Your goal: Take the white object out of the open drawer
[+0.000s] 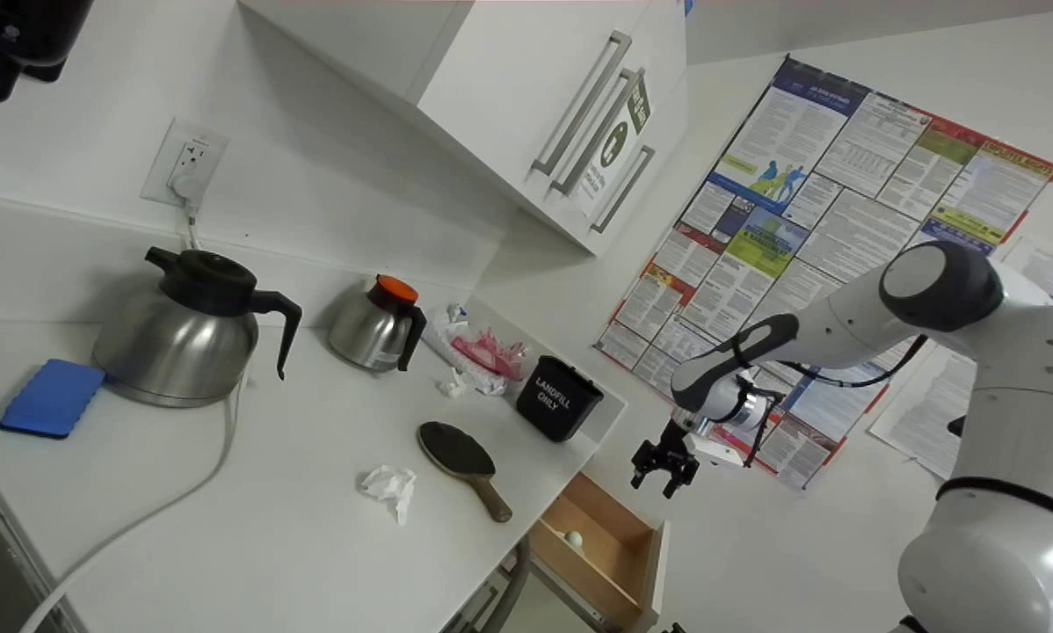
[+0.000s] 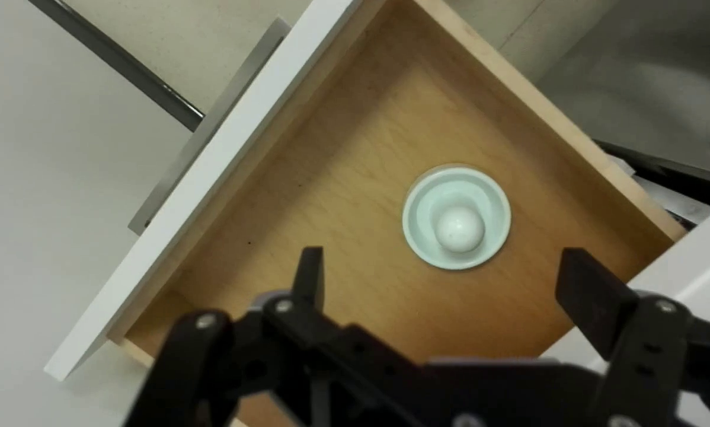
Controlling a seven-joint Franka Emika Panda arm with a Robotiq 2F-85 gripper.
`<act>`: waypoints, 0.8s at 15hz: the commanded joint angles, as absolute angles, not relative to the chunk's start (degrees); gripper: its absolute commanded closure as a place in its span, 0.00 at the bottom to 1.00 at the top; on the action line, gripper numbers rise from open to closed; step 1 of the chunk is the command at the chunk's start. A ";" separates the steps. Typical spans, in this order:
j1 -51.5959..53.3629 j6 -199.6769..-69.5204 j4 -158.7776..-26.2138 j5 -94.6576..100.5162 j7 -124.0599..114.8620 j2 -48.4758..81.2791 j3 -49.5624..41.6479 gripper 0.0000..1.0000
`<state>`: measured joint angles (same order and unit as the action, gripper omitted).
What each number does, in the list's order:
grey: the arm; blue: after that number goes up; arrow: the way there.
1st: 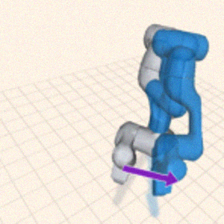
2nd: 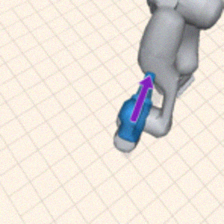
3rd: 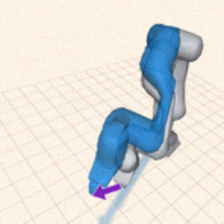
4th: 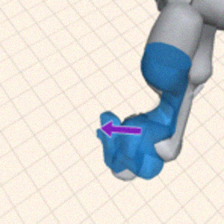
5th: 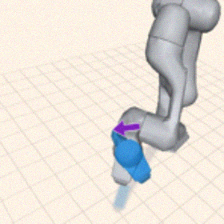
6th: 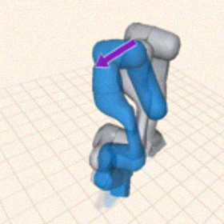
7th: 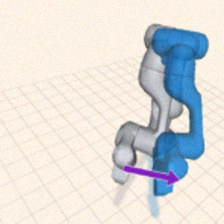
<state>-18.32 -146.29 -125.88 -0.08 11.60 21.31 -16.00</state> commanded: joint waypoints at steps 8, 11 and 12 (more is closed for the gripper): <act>-20.43 -151.42 -121.27 0.74 11.74 29.92 -14.16 0.00; -21.10 -155.62 -119.79 0.23 13.55 33.10 -12.19 0.00; -21.33 -157.41 -119.28 0.11 13.97 34.52 -11.34 0.00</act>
